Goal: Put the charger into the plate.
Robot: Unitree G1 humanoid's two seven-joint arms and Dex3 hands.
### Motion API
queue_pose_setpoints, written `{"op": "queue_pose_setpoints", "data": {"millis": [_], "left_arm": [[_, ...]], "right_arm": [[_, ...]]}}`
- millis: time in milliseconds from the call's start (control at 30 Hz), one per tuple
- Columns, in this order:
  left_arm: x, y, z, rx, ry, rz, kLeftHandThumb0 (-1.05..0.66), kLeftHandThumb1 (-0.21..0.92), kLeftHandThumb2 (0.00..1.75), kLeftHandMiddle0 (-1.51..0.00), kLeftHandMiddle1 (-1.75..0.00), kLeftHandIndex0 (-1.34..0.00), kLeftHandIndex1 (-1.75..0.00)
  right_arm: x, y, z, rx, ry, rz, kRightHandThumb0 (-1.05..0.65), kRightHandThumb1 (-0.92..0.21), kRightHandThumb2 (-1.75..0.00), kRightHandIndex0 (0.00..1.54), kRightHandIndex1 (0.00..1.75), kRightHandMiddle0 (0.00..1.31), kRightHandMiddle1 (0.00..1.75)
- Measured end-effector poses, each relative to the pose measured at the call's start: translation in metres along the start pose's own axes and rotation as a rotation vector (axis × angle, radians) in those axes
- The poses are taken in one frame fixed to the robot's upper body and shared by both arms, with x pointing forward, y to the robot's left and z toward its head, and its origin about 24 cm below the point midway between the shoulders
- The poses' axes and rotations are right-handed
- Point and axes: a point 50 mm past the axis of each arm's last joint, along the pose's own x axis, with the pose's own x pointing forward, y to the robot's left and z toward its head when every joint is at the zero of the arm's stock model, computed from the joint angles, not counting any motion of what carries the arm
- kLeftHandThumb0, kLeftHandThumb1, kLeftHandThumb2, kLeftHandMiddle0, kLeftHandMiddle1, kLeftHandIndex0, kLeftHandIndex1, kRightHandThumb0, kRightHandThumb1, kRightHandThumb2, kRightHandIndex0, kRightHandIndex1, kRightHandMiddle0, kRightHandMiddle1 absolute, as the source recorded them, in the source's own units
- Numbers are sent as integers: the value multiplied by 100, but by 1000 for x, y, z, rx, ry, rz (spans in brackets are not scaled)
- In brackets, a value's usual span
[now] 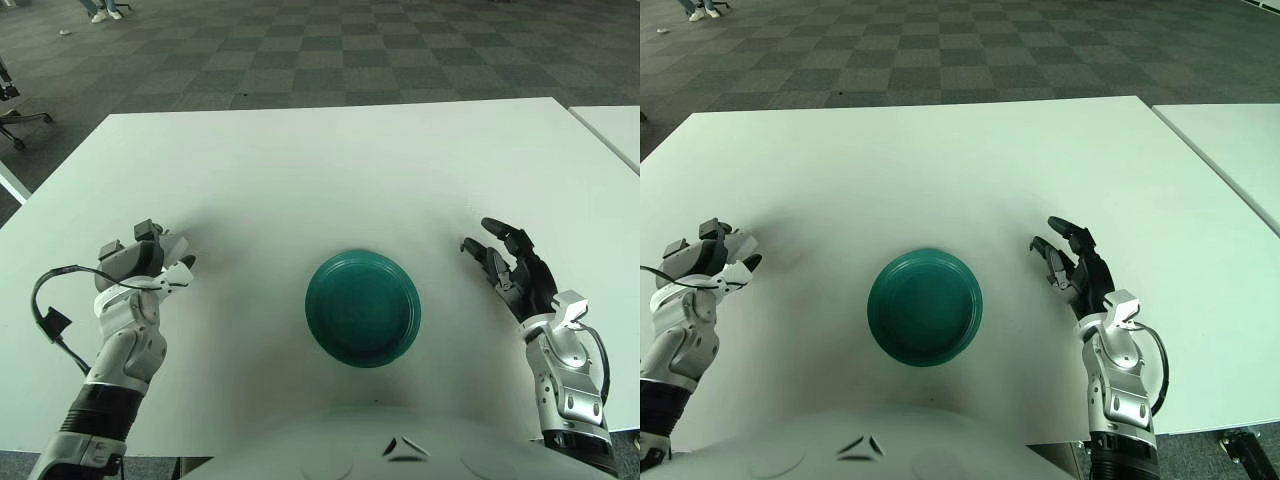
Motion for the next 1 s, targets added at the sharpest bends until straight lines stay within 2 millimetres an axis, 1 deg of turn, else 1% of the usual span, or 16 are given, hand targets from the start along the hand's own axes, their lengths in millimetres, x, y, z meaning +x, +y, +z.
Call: {"op": "queue_pose_setpoints", "data": {"millis": [133, 167, 267, 300, 333, 367, 400, 500, 533, 600, 700, 800, 1000], "left_arm": [[2, -1, 1, -2, -9, -2, -103, 92, 68, -48, -175, -8, -156], [3, -1, 1, -3, -11, -3, -98, 92, 63, -54, -175, -9, -160], [4, -3, 1, -10, -7, 4, -87, 92, 53, -64, -175, -10, -167], [4, -3, 1, -12, -6, 10, -70, 85, 62, -68, -175, -19, -169], [4, -3, 1, -17, -5, 16, -64, 81, 66, -70, -175, -22, -170], [5, -4, 1, -22, -5, 23, -55, 75, 74, -73, -175, -28, -171], [5, -5, 1, -28, -5, 29, -50, 71, 80, -75, -175, -32, -172], [4, -6, 2, -45, 2, 55, -44, 61, 94, -80, -175, -39, -174], [3, -7, 3, -52, 7, 65, -43, 59, 95, -80, -175, -40, -174], [3, -7, 4, -65, 17, 85, -43, 52, 105, -82, -175, -45, -174], [1, -9, 5, -90, 30, 114, -14, 32, 131, -73, -173, -46, -175], [0, -9, 6, -116, 38, 129, -5, 23, 141, -73, -169, -48, -175], [-2, -7, 9, -200, 54, 143, -1, 13, 149, -78, -163, -54, -175]], "right_arm": [[0, -1, 0, -1, 1, 3, -78, -92, -40, 35, 10, 0, 85], [1, -1, 0, -1, 1, 5, -78, -92, -40, 35, 11, 0, 85], [2, -2, 0, -2, 1, 4, -78, -92, -40, 35, 11, 0, 85], [2, -2, 0, -2, 1, 3, -78, -92, -40, 35, 11, 0, 85], [2, -3, 0, -3, 0, 1, -78, -92, -40, 35, 11, 0, 85], [2, -3, 0, -3, 0, 0, -78, -92, -40, 35, 11, 0, 85], [2, -4, 1, -3, 0, -1, -78, -92, -40, 35, 11, 0, 85], [3, -5, 1, -1, 1, -4, -78, -92, -40, 35, 12, 0, 85], [3, -6, 1, -1, 1, -5, -78, -92, -40, 34, 12, 0, 85], [4, -6, 1, 0, 1, -4, -78, -92, -40, 34, 12, 0, 85], [5, -8, 1, -1, 0, -1, -78, -92, -40, 34, 12, 0, 85], [6, -9, 2, 2, 0, -2, -78, -92, -40, 34, 13, 0, 85], [7, -13, 1, 2, 3, -6, -78, -92, -40, 34, 13, 0, 85]]}}
